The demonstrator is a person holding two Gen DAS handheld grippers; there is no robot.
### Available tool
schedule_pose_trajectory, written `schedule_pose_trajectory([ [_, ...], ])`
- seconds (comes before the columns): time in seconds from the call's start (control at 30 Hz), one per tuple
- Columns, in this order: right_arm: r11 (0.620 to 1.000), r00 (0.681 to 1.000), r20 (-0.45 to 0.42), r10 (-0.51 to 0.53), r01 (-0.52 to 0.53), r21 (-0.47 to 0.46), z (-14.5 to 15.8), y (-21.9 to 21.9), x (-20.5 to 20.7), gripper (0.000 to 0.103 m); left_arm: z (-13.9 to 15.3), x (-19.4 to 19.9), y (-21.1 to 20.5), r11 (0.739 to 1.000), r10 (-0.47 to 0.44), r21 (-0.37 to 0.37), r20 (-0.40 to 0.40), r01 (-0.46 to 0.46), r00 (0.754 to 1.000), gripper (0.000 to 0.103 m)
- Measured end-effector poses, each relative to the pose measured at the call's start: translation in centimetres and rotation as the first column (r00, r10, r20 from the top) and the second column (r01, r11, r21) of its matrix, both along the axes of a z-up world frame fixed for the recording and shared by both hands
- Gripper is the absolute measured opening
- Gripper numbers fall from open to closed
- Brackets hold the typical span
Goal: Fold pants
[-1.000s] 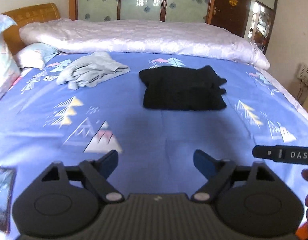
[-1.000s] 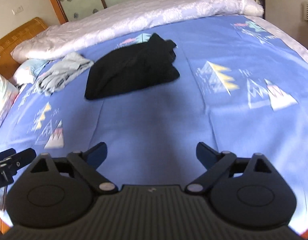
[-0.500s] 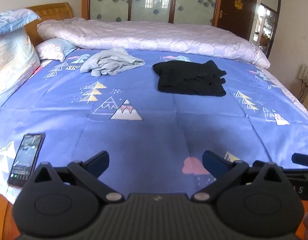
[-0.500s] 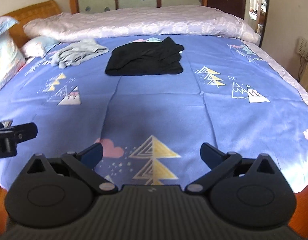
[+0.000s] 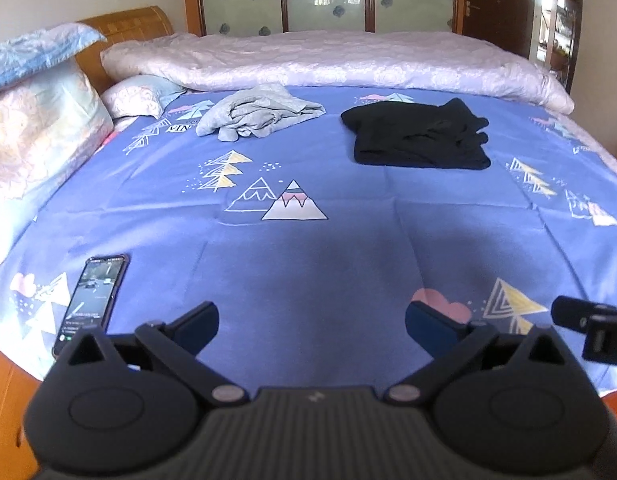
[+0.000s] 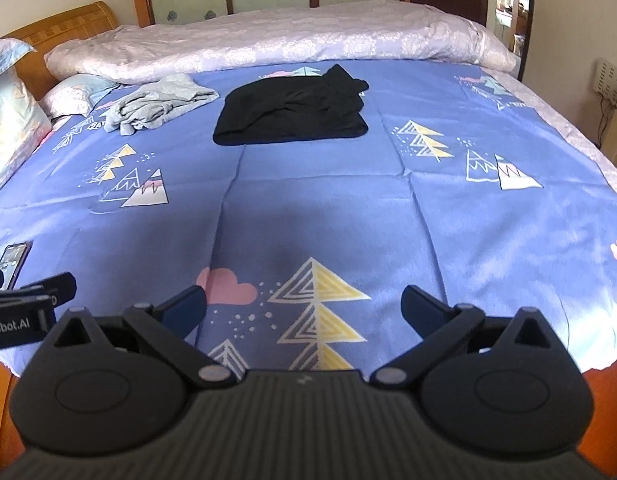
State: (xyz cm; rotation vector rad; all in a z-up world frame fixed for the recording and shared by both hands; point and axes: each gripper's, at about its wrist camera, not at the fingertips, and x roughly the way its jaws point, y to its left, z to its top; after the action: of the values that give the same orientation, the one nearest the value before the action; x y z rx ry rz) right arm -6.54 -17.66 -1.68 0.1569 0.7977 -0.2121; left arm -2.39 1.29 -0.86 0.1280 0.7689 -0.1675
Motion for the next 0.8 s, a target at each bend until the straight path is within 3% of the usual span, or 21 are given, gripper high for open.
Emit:
schedule_pose_trajectory([
  [0.27,1.000,1.000,-0.021,-0.014,0.015,0.022,-0.5,-0.7,-0.2,0.103,-0.4,-0.1,-1.3,0.999,-0.005,0.054,0.000,0.005,1.000,0.103],
  [0.8,0.999,1.000,-0.030,0.008,-0.007,0.037,-0.4,-0.8,-0.9,0.103,-0.5,0.3,-1.1,0.996,0.040,0.081,0.003,-0.040,0.999,0.103],
])
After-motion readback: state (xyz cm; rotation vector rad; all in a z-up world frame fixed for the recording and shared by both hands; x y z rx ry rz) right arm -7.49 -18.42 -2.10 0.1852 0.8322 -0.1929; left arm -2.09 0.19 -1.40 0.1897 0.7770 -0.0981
